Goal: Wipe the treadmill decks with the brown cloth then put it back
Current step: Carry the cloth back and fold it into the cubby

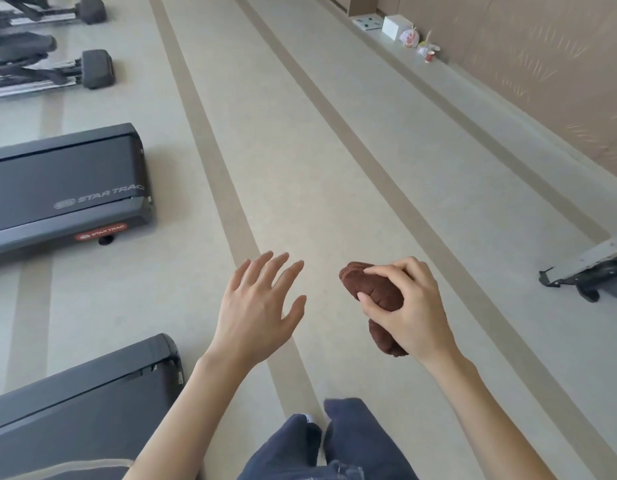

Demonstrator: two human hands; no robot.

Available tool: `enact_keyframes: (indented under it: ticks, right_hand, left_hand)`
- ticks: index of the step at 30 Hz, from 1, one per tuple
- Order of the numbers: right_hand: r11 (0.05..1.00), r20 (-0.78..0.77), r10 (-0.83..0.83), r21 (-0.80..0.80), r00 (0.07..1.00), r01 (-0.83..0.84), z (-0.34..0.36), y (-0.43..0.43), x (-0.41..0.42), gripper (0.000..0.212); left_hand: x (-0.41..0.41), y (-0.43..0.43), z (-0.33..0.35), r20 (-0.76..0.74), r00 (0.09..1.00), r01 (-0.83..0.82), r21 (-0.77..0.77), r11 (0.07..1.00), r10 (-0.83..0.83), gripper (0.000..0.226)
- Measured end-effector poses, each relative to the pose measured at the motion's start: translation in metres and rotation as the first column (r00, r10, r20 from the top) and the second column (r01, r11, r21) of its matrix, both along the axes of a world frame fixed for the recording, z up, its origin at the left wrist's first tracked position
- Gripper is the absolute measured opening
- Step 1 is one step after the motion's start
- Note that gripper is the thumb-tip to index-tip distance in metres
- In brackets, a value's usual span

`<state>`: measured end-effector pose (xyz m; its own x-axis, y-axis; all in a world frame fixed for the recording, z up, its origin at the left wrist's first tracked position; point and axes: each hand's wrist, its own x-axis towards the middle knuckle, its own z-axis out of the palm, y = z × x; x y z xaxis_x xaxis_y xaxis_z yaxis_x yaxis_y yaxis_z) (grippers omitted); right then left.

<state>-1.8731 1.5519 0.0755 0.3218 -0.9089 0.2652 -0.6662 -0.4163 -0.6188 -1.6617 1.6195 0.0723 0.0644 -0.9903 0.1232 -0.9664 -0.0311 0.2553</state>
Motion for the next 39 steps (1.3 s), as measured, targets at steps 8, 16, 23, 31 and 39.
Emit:
enact_keyframes:
  ticks: [8, 16, 23, 31, 39]
  right_hand:
    - [0.988, -0.113, 0.049, -0.14, 0.992, -0.065, -0.031, -0.118, 0.017, 0.028]
    - [0.982, -0.073, 0.048, -0.176, 0.996, -0.06, -0.006, -0.301, 0.033, 0.028]
    - [0.99, -0.024, 0.058, -0.125, 0.998, -0.06, -0.009, -0.416, 0.042, 0.029]
    - [1.0, 0.035, 0.013, 0.014, 0.999, -0.013, -0.038, -0.51, 0.069, 0.029]
    - [0.997, 0.068, -0.048, 0.055, 0.997, 0.044, -0.019, -0.652, 0.138, 0.028]
  left_hand:
    - [0.009, -0.106, -0.028, 0.018, 1.0, 0.024, 0.039, 0.999, -0.025, 0.044]
    - [0.023, -0.28, -0.003, 0.022, 1.0, -0.018, -0.05, 0.999, 0.019, 0.046]
    - [0.028, -0.392, -0.005, -0.001, 0.999, -0.051, -0.034, 0.998, 0.051, 0.049]
    - [0.06, -0.495, -0.026, 0.002, 0.999, -0.04, 0.028, 0.999, 0.04, 0.046]
    - [0.132, -0.642, -0.026, -0.02, 1.0, -0.007, 0.031, 0.999, 0.008, 0.046]
